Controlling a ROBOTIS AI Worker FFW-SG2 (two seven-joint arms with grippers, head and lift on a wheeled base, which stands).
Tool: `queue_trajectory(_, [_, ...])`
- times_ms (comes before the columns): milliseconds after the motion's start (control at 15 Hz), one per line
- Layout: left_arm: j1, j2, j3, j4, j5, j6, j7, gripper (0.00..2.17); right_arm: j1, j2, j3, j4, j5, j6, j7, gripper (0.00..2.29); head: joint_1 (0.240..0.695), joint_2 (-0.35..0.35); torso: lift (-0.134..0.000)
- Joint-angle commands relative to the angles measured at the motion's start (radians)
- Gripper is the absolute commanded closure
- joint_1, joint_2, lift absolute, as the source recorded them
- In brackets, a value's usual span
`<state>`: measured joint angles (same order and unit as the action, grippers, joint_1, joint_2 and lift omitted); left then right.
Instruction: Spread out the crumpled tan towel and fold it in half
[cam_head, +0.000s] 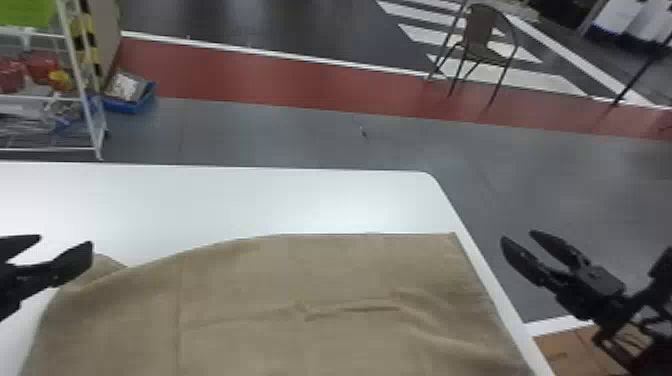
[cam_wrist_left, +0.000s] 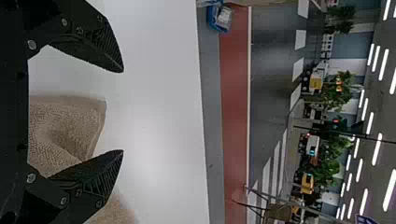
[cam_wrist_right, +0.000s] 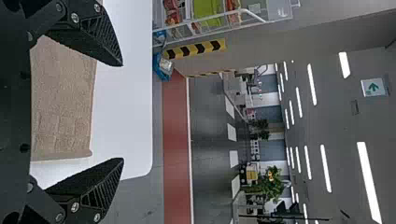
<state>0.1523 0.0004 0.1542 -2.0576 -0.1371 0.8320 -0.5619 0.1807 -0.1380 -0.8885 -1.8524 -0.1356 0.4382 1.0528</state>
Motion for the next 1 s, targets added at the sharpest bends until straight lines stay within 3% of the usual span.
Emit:
queue_trajectory(0, [-0.071, 0.013, -0.045, 0.071, -0.016, 0.060, 0.000, 0.52, -0.007, -0.011, 0.016, 0.055, 0.021, -0.058, -0.001, 0.19, 0.695, -0.341, -0.122])
queue_trajectory(200, [-0.128, 0.015, -0.048, 0.152, -0.010, 0.063, -0.035, 0.54, -0.018, -0.023, 0.025, 0.091, 0.025, -0.074, -0.001, 0.19, 0.695, -0.350, -0.122])
queue_trajectory(400, [-0.178, 0.026, -0.070, 0.231, -0.061, 0.060, -0.033, 0.54, -0.030, -0.025, 0.026, 0.091, 0.024, -0.074, -0.001, 0.19, 0.695, -0.350, -0.122])
queue_trajectory(667, [-0.188, 0.055, -0.068, 0.257, -0.062, 0.057, -0.036, 0.54, -0.049, -0.029, 0.033, 0.099, 0.028, -0.074, -0.004, 0.19, 0.695, -0.346, -0.122])
queue_trajectory(933, [-0.188, 0.064, -0.061, 0.266, -0.065, 0.060, -0.069, 0.54, -0.058, -0.029, 0.054, 0.101, 0.039, -0.074, -0.007, 0.19, 0.695, -0.326, -0.122])
